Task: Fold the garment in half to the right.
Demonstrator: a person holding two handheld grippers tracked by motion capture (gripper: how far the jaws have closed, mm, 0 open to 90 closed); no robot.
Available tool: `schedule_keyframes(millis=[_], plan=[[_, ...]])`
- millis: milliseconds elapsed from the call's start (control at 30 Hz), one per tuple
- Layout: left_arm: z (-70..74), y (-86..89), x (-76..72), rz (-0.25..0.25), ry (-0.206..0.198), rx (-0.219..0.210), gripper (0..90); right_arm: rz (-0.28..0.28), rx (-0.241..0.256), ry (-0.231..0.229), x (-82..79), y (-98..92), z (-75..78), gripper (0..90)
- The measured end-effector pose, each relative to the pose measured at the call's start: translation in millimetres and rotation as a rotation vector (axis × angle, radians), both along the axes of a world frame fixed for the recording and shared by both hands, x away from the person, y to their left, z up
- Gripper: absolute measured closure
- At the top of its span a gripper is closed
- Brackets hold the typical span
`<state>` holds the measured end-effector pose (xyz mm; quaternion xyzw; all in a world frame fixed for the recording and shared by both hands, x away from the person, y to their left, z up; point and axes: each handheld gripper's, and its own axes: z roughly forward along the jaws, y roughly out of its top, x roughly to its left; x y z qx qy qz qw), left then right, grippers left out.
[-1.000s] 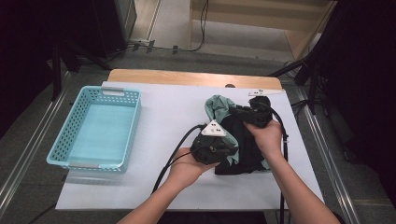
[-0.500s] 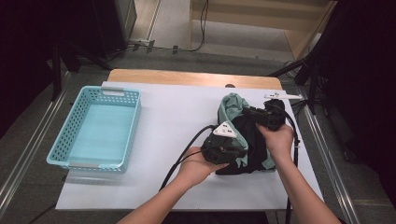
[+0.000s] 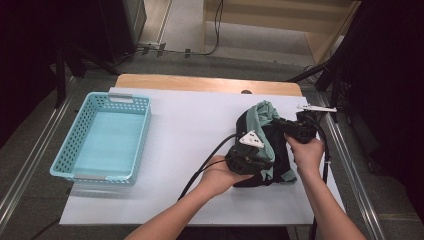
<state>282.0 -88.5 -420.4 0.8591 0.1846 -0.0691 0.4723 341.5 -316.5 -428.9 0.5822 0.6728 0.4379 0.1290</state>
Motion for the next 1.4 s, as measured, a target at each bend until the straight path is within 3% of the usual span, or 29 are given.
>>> schedule_keyframes(millis=[700, 1000, 1300, 1400], plan=[[-29.3, -40.0, 8.5, -0.061, 0.005, 0.045, 85.7, -0.101, -0.011, 0.07, 3.5, -29.4, -30.2, 76.2], [-43.0, -53.1, 15.2, -0.053, 0.01, 0.039, 85.7, -0.138, -0.006, 0.119, 10.6, -36.4, -47.3, 75.4], [-57.0, -60.7, 20.8, -0.042, 0.021, 0.056, 85.6, -0.14, -0.061, 0.121, 12.4, -37.7, -52.7, 73.7], [-60.9, -62.6, 21.6, -0.045, 0.028, 0.058, 85.6, -0.145, -0.054, 0.115, 11.4, -37.5, -53.5, 72.3]])
